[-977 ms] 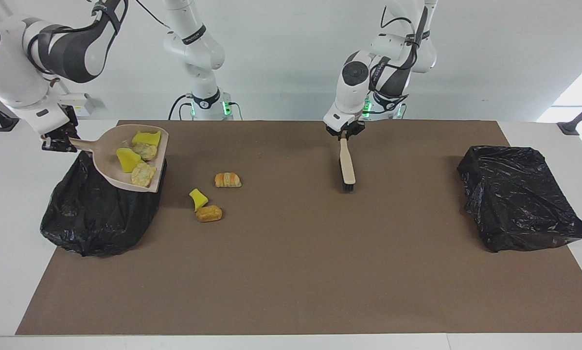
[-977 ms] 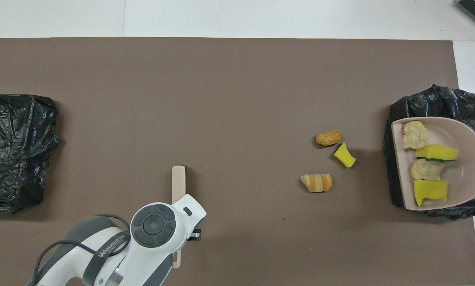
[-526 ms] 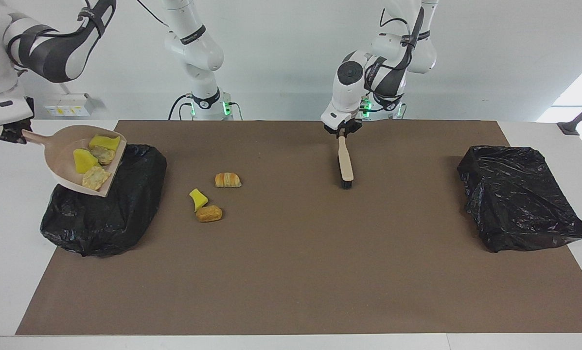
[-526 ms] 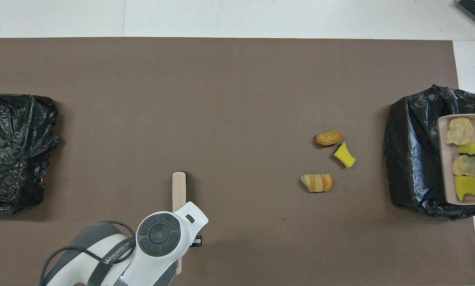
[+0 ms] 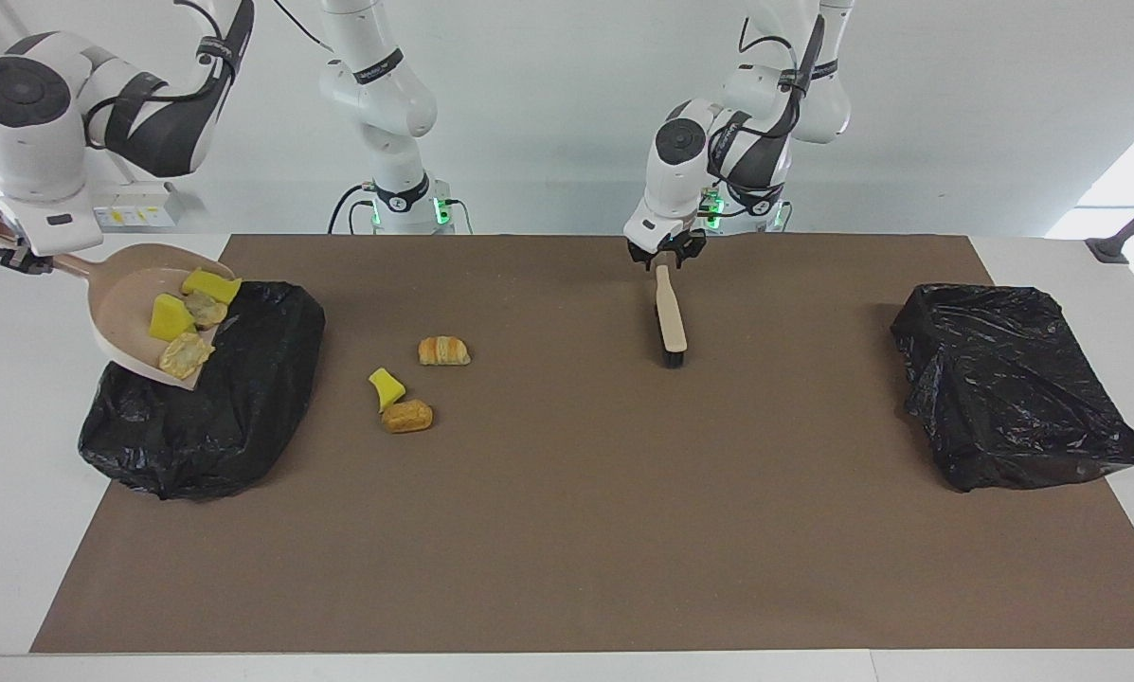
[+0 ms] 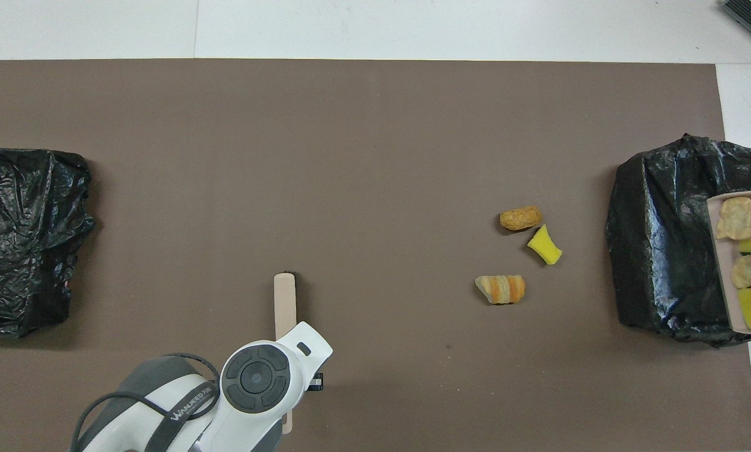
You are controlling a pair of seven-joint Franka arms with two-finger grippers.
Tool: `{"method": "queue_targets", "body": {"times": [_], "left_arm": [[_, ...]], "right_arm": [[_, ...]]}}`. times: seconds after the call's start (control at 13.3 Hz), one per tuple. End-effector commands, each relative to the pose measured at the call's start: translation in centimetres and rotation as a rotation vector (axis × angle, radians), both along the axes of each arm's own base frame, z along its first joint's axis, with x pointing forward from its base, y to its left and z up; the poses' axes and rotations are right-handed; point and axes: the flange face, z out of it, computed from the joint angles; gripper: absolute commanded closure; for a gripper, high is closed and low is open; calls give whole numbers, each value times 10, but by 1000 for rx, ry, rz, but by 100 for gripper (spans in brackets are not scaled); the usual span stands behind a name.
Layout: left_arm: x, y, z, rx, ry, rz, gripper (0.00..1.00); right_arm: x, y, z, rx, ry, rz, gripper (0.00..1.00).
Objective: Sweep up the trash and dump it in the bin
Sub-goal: 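Carry the dustpan to the trash bag with the right gripper and tip it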
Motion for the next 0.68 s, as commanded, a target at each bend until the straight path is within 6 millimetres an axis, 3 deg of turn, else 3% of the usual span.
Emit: {"method": "queue_targets", "body": {"times": [0.0,0.3,0.45,0.6], "left_arm": [[36,15,20,-13,-8,78,0],[92,56,63,-63,-77,182,0],[122,93,94,-76,-82,210,0],[137,135,102,-77,-54,206,0]], "right_arm": [[-13,18,1,-75,-29,-22,100],[-9,22,8,-173,-35,-16,100],[-7,30,12,-238,-37,-26,100],[-8,29,16,-249,-37,-33,100]]}}
